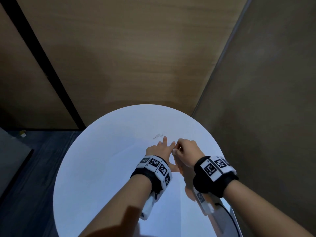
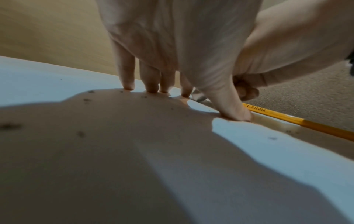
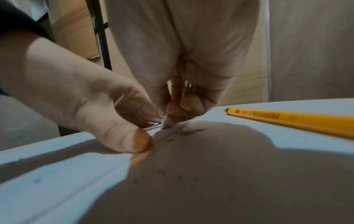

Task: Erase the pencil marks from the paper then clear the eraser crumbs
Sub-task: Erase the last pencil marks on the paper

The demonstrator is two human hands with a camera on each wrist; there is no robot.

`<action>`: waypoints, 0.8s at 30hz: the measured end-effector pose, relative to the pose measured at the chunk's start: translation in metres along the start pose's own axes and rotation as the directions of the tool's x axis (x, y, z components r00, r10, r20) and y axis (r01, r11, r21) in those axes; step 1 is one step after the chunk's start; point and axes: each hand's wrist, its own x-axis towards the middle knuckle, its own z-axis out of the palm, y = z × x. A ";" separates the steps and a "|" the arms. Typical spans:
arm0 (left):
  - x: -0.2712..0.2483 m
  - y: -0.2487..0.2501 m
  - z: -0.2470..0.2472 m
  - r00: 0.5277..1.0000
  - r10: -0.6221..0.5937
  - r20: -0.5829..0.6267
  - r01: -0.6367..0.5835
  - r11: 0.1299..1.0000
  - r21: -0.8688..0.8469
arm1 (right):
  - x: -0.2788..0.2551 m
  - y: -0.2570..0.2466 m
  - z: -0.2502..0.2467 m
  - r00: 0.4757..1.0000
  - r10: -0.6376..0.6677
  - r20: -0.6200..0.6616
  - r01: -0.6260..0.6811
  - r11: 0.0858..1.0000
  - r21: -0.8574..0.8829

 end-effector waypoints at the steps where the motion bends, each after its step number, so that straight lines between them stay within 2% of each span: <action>1: -0.001 0.000 -0.001 1.000 -0.002 0.004 0.002 1.000 -0.004 | 0.000 0.001 0.003 1.000 -0.003 -0.028 0.003 1.000 0.013; 3: -0.001 0.000 -0.002 1.000 -0.001 0.011 0.001 1.000 0.000 | -0.004 0.002 0.004 0.999 -0.038 0.026 0.037 0.999 0.013; 6: 0.000 -0.003 -0.003 0.999 0.012 0.048 -0.013 1.000 0.024 | -0.009 0.006 -0.006 0.975 -0.051 0.214 0.059 0.998 -0.028; 8: 0.000 -0.009 -0.006 0.995 0.033 0.092 -0.035 0.999 0.011 | -0.009 0.012 -0.014 0.989 -0.013 0.147 -0.002 0.995 0.104; 9: 0.000 -0.013 -0.009 0.993 0.048 0.110 -0.048 0.999 -0.004 | -0.007 0.015 -0.018 0.997 0.040 0.060 -0.052 0.975 0.215; 11: -0.002 -0.023 -0.014 0.989 0.079 0.126 -0.073 0.996 -0.050 | -0.004 0.020 -0.025 0.980 0.176 -0.093 -0.121 0.897 0.425; 13: -0.003 -0.027 -0.017 0.988 0.096 0.124 -0.087 0.993 -0.075 | -0.002 0.021 -0.028 0.968 0.226 -0.112 -0.133 0.835 0.534; 18: -0.001 -0.020 -0.013 0.988 0.076 0.133 -0.075 0.997 -0.011 | 0.003 0.007 -0.005 0.995 0.074 -0.064 -0.052 0.951 0.303; 21: 0.000 -0.017 -0.011 0.988 0.066 0.137 -0.068 0.998 0.011 | -0.002 0.005 0.011 0.998 -0.028 -0.051 0.033 0.995 0.091; 24: 0.003 -0.015 -0.009 0.990 0.056 0.130 -0.059 0.998 0.021 | -0.012 0.006 0.005 0.990 -0.102 0.099 0.104 0.995 -0.014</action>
